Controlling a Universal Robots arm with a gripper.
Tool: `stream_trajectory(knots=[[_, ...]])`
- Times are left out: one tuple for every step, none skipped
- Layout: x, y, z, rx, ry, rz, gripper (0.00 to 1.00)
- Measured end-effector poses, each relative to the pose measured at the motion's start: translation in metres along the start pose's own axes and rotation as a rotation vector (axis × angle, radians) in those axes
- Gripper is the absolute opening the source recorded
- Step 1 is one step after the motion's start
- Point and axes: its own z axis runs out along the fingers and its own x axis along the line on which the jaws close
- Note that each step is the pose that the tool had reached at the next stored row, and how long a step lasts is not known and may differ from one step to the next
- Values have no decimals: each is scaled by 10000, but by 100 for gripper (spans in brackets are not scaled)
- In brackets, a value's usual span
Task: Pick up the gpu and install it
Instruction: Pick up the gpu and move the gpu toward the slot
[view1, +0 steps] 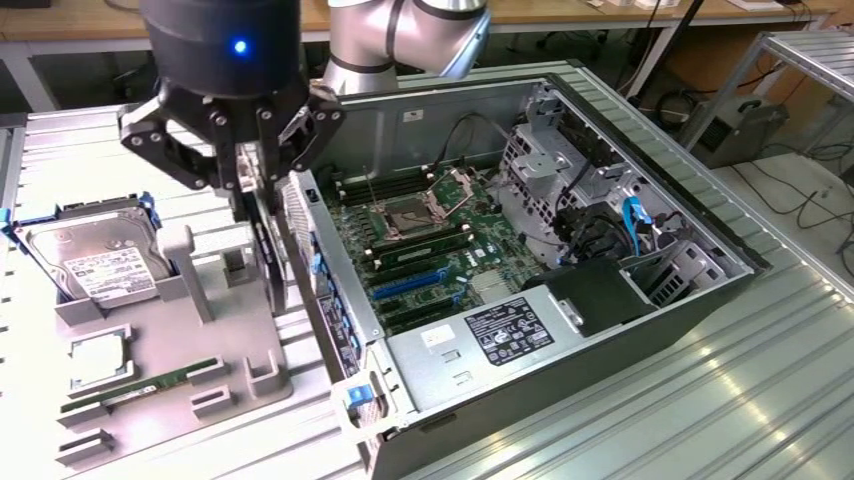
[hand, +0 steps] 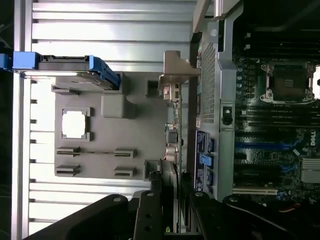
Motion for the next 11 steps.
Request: stream_trajectory(knots=[[-27,-8,-41,-7,18,1,26],[-60,-18,-89,-15,38,3,26],[-87,-25,-124,-22,54,3,26],[-120,-34,-167,-31,76,4,26],[-180,-47,-236,-49,108,5,26],[-248,-60,-298,-68,141,7,26],[-345,-72,-346,-92,179,8,26],[-477,-84,-376,-135,210,8,26],[-542,-88,-381,-162,215,7,26],[-586,-90,-383,-178,217,8,26],[-636,-92,-385,-199,217,7,26]])
